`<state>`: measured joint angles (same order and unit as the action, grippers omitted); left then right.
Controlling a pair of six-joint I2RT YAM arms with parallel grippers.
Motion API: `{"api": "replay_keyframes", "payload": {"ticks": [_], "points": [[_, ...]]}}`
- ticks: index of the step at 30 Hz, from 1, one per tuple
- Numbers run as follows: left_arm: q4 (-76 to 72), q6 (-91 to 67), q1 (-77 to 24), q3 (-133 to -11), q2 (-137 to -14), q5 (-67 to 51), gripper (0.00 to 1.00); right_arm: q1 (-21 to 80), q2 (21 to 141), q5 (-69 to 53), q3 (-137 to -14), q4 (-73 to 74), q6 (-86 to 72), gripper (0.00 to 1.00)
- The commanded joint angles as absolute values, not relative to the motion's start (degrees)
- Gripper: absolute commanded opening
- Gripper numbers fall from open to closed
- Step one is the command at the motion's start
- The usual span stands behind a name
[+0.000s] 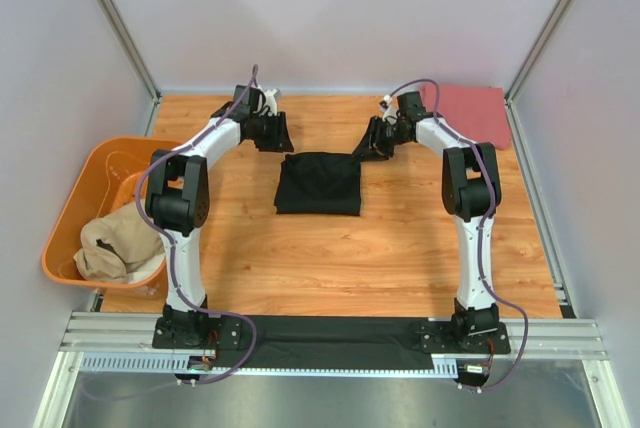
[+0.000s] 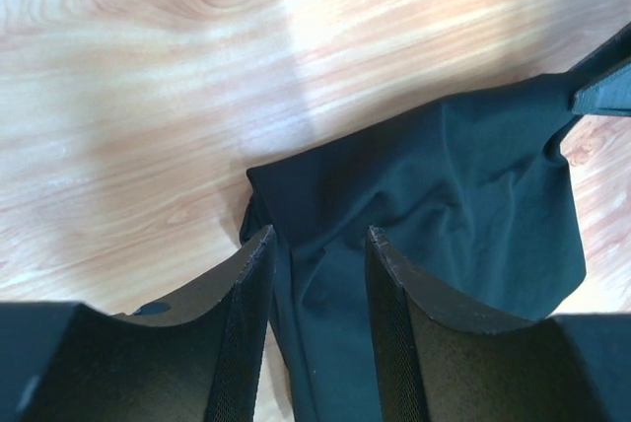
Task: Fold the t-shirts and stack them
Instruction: Fold the tshirt
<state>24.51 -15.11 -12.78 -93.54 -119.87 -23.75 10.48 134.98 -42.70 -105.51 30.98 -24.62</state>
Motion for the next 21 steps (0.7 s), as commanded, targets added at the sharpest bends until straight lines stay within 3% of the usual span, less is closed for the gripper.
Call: {"api": "replay_keyframes", "payload": {"ticks": [1, 14, 21], "points": [[26.71, -13.62, -12.83, -96.59, -121.11, -24.17, 0.48, 10.81, 135.79, -43.94, -108.54, 29.79, -24.87, 0.41], [29.18, -12.30, -12.83, -95.98, -120.94, -25.13, 0.47, 10.81, 136.14, -43.77, -108.90, 29.62, -25.66, 0.40], [29.88, -12.83, -12.83, -96.86, -122.17, -26.98, 0.35, 10.81, 136.06, -43.77, -109.16, 29.44, -26.19, 0.34]]}}
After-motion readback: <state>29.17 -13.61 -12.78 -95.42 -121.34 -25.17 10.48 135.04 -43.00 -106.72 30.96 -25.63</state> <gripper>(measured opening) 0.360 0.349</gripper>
